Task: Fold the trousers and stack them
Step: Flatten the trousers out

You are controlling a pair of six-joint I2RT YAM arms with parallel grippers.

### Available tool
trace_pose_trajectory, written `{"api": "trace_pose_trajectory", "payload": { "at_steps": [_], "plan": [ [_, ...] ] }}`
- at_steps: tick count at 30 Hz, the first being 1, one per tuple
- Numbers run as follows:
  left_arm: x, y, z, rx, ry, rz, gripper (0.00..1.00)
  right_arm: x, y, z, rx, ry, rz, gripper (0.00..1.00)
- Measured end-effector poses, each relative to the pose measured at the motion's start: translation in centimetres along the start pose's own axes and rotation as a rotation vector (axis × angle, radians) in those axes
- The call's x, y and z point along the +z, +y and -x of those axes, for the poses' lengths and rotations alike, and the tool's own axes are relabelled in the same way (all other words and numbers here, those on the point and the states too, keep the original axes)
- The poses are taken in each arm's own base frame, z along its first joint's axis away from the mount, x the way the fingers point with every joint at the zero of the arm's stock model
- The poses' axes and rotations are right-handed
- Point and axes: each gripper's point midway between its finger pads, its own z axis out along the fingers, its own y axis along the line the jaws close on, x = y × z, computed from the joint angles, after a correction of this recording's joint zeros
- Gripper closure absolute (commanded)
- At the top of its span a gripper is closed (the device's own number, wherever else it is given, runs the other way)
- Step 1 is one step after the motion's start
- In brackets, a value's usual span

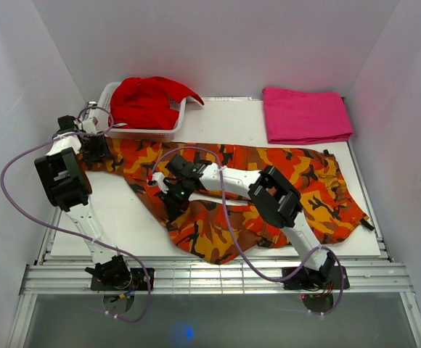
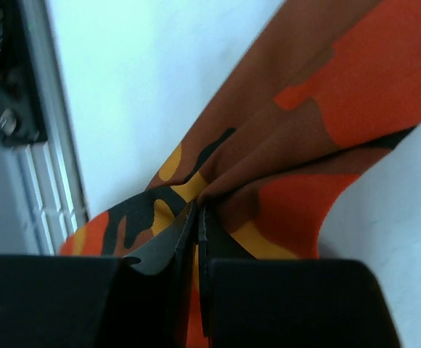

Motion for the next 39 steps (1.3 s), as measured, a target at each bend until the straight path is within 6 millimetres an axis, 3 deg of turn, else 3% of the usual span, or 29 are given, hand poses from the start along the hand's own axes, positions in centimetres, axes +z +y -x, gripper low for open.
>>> {"api": "trace_pose_trajectory", "payload": {
  "at_steps": [6,11,13,14,15,18,21,23,26,29,31,33,35,37,39],
  "plan": [
    [1.0,0.9,2.2,-0.008,-0.036,0.017,0.38,-2.9,4.6,-4.9,-0.120,0.127,0.120,0.92],
    [1.2,1.0,2.9,-0.010,-0.045,0.016,0.32,-2.7,7.1,-8.9,-0.179,0.237,0.215,0.92],
    [1.2,0.8,2.9,-0.003,-0.043,0.005,0.27,-2.3,8.1,-9.4,-0.218,0.266,0.241,0.92],
    [1.1,0.7,2.8,0.001,-0.042,-0.002,0.25,-2.1,8.7,-9.4,-0.241,0.275,0.252,0.89],
    [1.0,0.5,2.8,0.010,-0.040,-0.013,0.23,-1.8,9.3,-9.0,-0.271,0.277,0.263,0.71],
    [0.5,-0.3,2.4,0.053,-0.028,-0.057,0.20,-1.2,10.4,-7.4,-0.335,0.261,0.272,0.37],
    [-0.9,-2.0,0.7,0.141,-0.001,-0.150,0.16,-1.5,10.4,-4.7,-0.365,0.207,0.254,0.34],
    [-3.3,-3.8,-0.3,0.225,-0.009,-0.217,0.16,-2.6,9.3,-3.2,-0.345,0.162,0.236,0.34],
    [-8.9,-6.9,-0.1,0.418,-0.098,-0.285,0.18,-6.5,5.3,-1.2,-0.249,0.068,0.189,0.33],
    [-14.5,-10.4,1.0,0.673,-0.233,-0.289,0.19,-13.6,-0.4,0.2,-0.152,-0.053,0.076,0.35],
    [-16.4,-12.8,0.4,0.831,-0.269,-0.304,0.21,-18.8,-3.3,-0.5,-0.108,-0.110,-0.027,0.36],
    [-16.3,-14.9,-1.5,0.969,-0.247,-0.332,0.23,-23.2,-4.3,-2.8,-0.084,-0.123,-0.131,0.37],
    [-14.0,-16.5,-5.4,1.094,-0.149,-0.389,0.25,-25.6,-3.5,-6.0,-0.070,-0.085,-0.196,0.37],
    [-11.6,-16.7,-9.5,1.161,-0.021,-0.445,0.26,-26.9,-2.6,-9.3,-0.065,-0.033,-0.233,0.37],
    [-10.1,-15.4,-12.7,1.198,0.106,-0.467,0.27,-28.0,-2.3,-13.6,-0.031,0.046,-0.261,0.37]
  ]
}}
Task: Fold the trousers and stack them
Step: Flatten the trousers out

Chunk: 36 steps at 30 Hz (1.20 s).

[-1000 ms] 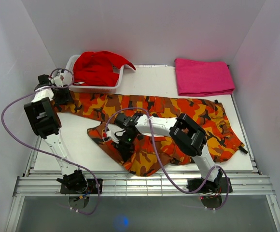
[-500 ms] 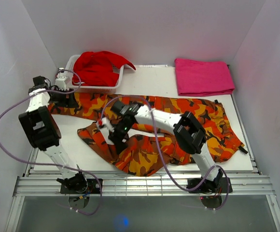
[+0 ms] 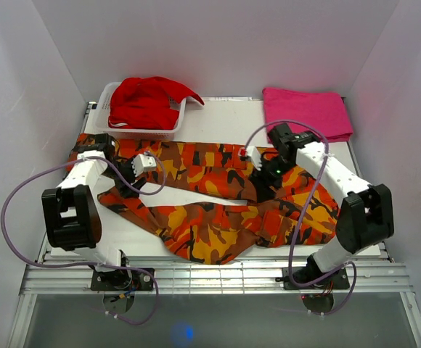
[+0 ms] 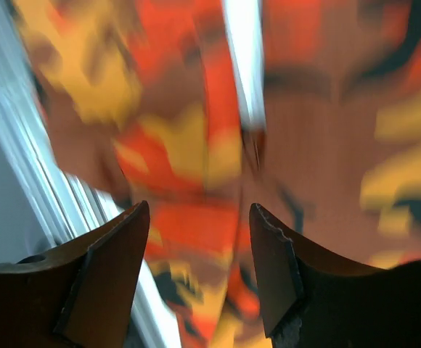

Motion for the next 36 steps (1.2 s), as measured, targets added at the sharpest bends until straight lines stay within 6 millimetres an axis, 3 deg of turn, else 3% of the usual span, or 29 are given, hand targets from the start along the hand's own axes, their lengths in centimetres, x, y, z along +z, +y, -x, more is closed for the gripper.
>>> {"api": "trace_pose_trajectory", "payload": {
  "at_steps": [6,10,14,19,24,27,29,32,36],
  "plan": [
    [0.1,0.4,-4.4,0.135,0.193,-0.016,0.27,-3.0,-2.3,-12.7,0.156,0.226,-0.099,0.36],
    [0.2,0.2,-6.6,0.202,0.288,-0.033,0.27,-3.1,-1.3,-17.3,0.167,0.339,-0.095,0.36],
    [0.3,0.4,-7.8,0.222,0.344,-0.042,0.29,-1.8,-0.6,-20.1,0.166,0.418,-0.061,0.42],
    [1.5,1.0,-9.6,0.219,0.388,-0.041,0.51,-0.5,-3.8,-19.9,0.183,0.434,-0.055,0.52],
    [1.5,1.5,-9.9,0.216,0.402,-0.023,0.69,-0.6,-9.8,-16.9,0.170,0.392,-0.146,0.59],
    [1.5,1.8,-10.0,0.203,0.404,-0.018,0.83,-1.3,-13.1,-14.9,0.158,0.362,-0.222,0.61],
    [1.5,2.1,-9.9,0.185,0.404,-0.012,0.98,-2.1,-14.9,-13.5,0.141,0.331,-0.281,0.61],
    [1.5,2.4,-9.8,0.138,0.394,-0.013,1.00,-3.8,-16.5,-11.8,0.136,0.289,-0.353,0.59],
    [1.4,2.7,-9.7,0.057,0.365,-0.017,1.00,-6.3,-15.5,-12.0,0.141,0.267,-0.397,0.53]
  ]
}}
